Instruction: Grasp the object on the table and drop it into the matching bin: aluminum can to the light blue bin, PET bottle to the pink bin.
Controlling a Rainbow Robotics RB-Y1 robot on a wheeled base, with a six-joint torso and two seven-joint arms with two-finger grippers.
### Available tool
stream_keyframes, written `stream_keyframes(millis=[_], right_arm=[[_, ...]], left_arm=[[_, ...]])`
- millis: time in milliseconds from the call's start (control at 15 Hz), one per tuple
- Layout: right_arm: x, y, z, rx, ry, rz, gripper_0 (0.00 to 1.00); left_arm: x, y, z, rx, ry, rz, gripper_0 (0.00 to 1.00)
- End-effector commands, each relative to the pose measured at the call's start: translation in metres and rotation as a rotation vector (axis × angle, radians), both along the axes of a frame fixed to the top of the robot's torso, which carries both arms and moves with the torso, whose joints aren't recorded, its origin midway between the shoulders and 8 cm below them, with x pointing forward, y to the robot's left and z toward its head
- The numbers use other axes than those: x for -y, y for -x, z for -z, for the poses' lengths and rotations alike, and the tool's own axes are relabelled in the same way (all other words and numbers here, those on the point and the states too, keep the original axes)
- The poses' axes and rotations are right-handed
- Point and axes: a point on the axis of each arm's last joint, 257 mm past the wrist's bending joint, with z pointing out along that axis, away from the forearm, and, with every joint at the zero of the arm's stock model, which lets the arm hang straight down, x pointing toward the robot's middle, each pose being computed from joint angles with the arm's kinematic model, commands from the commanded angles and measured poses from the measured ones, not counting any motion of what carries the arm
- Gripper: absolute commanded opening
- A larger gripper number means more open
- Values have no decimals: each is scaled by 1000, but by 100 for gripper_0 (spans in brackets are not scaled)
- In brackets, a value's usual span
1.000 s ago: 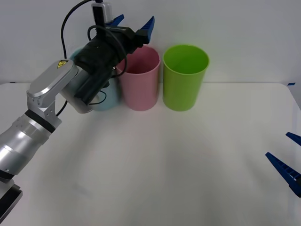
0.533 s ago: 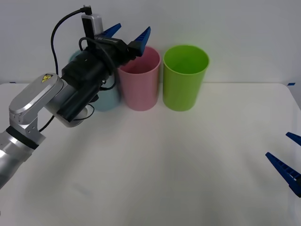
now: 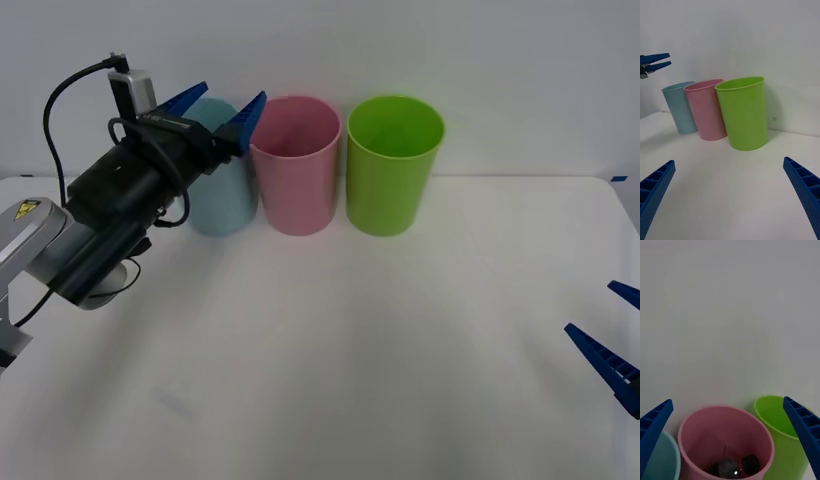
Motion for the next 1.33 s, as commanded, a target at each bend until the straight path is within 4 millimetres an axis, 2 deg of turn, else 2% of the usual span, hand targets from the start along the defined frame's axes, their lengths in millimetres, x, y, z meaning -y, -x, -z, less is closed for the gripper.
stream_keyframes(millis=[67,267,600,800,1067,1333], right_arm=[[0,0,0,0,0,0,100],[0,0,0,0,0,0,100],[0,0,0,0,0,0,100],[0,0,0,0,0,0,100],[0,0,0,0,0,0,100],[0,0,0,0,0,0,100]], left_arm=[[-49,14,20,-14,-20,-30,100],[-93,34,46,-36,-37,-55,100],[-143,74,86,-68,-106,-76,100],[-163,99,106,-86,-148,-69,100],[-178,139,129,-101,-215,8,100],[-205,167,143,-114,-231,76,100]])
